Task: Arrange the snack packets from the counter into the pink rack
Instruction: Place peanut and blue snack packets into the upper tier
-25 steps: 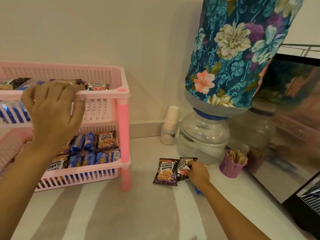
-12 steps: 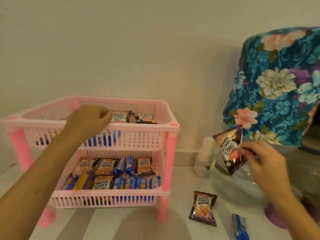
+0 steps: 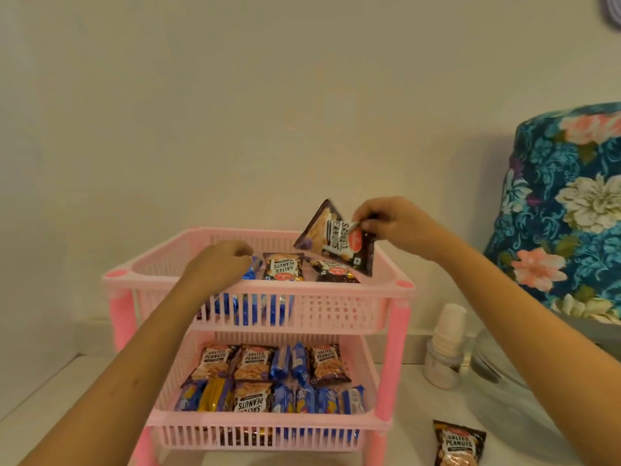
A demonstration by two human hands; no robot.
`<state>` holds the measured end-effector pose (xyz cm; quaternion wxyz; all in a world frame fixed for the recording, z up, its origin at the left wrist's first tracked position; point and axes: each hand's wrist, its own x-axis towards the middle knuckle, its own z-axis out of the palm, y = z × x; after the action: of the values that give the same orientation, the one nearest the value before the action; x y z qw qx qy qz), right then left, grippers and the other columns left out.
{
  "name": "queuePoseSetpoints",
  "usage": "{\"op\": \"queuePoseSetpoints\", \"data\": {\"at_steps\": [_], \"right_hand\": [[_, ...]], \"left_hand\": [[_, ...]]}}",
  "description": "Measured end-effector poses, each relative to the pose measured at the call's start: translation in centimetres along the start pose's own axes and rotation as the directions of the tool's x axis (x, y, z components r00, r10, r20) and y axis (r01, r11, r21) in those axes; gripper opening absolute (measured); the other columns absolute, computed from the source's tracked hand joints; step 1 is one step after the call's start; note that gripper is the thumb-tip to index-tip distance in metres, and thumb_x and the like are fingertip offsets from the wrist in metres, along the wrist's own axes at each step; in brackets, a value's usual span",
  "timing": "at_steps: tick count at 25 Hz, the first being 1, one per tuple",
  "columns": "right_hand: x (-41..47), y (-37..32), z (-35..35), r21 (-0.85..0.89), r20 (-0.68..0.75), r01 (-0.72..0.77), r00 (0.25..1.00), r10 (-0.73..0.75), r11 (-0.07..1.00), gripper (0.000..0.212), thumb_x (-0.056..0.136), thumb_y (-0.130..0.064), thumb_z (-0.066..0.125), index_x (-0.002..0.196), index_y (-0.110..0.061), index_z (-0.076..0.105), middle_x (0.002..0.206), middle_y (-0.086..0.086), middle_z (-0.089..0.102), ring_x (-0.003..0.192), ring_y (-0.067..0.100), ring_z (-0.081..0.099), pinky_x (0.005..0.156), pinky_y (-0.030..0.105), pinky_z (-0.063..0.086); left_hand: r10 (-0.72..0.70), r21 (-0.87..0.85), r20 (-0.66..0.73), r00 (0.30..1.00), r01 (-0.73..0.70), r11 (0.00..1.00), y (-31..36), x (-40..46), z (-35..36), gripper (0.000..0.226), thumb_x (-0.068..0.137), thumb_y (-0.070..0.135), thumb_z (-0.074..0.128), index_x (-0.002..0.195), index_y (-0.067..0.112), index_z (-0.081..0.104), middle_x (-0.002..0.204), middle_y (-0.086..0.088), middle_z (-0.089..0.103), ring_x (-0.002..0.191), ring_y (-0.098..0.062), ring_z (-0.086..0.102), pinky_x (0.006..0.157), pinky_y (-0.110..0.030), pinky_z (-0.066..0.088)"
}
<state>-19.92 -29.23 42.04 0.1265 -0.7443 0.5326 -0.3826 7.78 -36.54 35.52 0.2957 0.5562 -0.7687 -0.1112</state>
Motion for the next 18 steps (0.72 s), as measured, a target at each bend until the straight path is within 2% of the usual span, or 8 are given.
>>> {"op": "queuePoseSetpoints", "data": {"at_steps": [1, 3, 6, 9, 10, 12, 15, 18], "right_hand": [[0.9, 0.6, 0.5, 0.06, 0.108, -0.059, 0.993, 0.053, 0.996, 0.032, 0.089, 0.011, 0.048, 0.081, -0.016, 0.063, 0.085, 0.005, 0.065, 0.081, 0.014, 0.063, 0.073, 0.023, 0.056], [2.3, 2.3, 1.3, 0.007, 0.216, -0.147, 0.966, 0.142, 0.989, 0.033, 0.088, 0.014, 0.045, 0.082, -0.013, 0.064, 0.085, 0.007, 0.065, 0.082, 0.017, 0.061, 0.079, 0.031, 0.055], [3.4, 4.2, 2.3, -0.252, 0.18, -0.194, 0.953, 0.243, 0.948, 0.039, 0.08, 0.017, 0.038, 0.074, -0.015, 0.062, 0.083, 0.002, 0.063, 0.09, 0.022, 0.058, 0.083, 0.036, 0.051], [4.0, 4.0, 3.9, -0.312, 0.19, -0.15, 0.958, 0.217, 0.938, 0.027, 0.091, 0.0, 0.046, 0.092, -0.019, 0.065, 0.098, -0.004, 0.063, 0.095, 0.017, 0.059, 0.08, 0.029, 0.046], [3.9, 3.6, 4.6, -0.301, 0.262, -0.134, 0.94, 0.217, 0.944, 0.019, 0.094, -0.013, 0.05, 0.101, -0.021, 0.066, 0.103, -0.006, 0.063, 0.095, 0.011, 0.058, 0.079, 0.026, 0.045], [3.8, 3.1, 5.9, -0.388, 0.451, -0.076, 0.854, 0.261, 0.919, 0.025, 0.094, -0.028, 0.054, 0.117, -0.025, 0.063, 0.117, -0.008, 0.061, 0.105, 0.009, 0.056, 0.091, 0.028, 0.045], [4.1, 3.0, 7.2, -0.542, 0.575, 0.095, 0.766, 0.286, 0.835, 0.043, 0.092, -0.019, 0.057, 0.133, -0.03, 0.052, 0.134, -0.006, 0.054, 0.118, 0.013, 0.05, 0.103, 0.035, 0.04], [4.2, 3.0, 7.2, -0.437, 0.558, 0.011, 0.788, 0.261, 0.9, 0.041, 0.092, -0.019, 0.056, 0.13, -0.035, 0.054, 0.121, -0.005, 0.061, 0.104, 0.01, 0.057, 0.095, 0.035, 0.047]], "left_hand": [[0.002, -0.024, 0.005, 1.0, -0.002, 1.0, -0.2, 0.0, 0.0, 0.036, 0.094, 0.023, 0.048, 0.128, 0.021, 0.057, 0.134, 0.0, 0.058, 0.117, -0.021, 0.054, 0.098, -0.037, 0.042], [0.016, -0.037, 0.007, 1.0, -0.016, 0.999, -0.4, 0.1, 0.2, 0.038, 0.093, 0.022, 0.047, 0.13, 0.022, 0.056, 0.135, 0.001, 0.057, 0.119, -0.02, 0.053, 0.1, -0.037, 0.042], [0.035, -0.037, -0.015, 0.999, -0.035, 0.999, -0.6, 0.4, 0.4, 0.039, 0.093, 0.023, 0.047, 0.132, 0.024, 0.054, 0.136, 0.003, 0.056, 0.122, -0.019, 0.052, 0.102, -0.038, 0.041], [0.049, -0.013, -0.03, 0.998, -0.049, 0.999, -0.7, 0.6, 0.6, 0.039, 0.095, 0.023, 0.046, 0.133, 0.025, 0.053, 0.136, 0.004, 0.056, 0.122, -0.019, 0.052, 0.101, -0.039, 0.042], [0.053, 0.005, -0.033, 0.998, -0.052, 0.999, -0.7, 0.5, 0.6, 0.039, 0.095, 0.024, 0.045, 0.133, 0.026, 0.053, 0.136, 0.005, 0.056, 0.122, -0.018, 0.052, 0.1, -0.038, 0.042], [0.057, 0.034, -0.044, 0.997, -0.056, 0.998, -0.6, 0.4, 0.7, 0.038, 0.096, 0.025, 0.044, 0.133, 0.027, 0.053, 0.136, 0.005, 0.056, 0.122, -0.018, 0.052, 0.097, -0.037, 0.043], [0.059, 0.058, -0.055, 0.997, -0.056, 0.997, -0.6, 0.2, 0.7, 0.037, 0.096, 0.026, 0.043, 0.131, 0.029, 0.054, 0.135, 0.006, 0.057, 0.121, -0.019, 0.052, 0.094, -0.036, 0.043], [0.058, 0.084, -0.058, 0.997, -0.053, 0.995, -0.4, 0.0, 0.7, 0.036, 0.097, 0.026, 0.042, 0.13, 0.029, 0.055, 0.133, 0.006, 0.058, 0.119, -0.019, 0.054, 0.092, -0.035, 0.045]]}}
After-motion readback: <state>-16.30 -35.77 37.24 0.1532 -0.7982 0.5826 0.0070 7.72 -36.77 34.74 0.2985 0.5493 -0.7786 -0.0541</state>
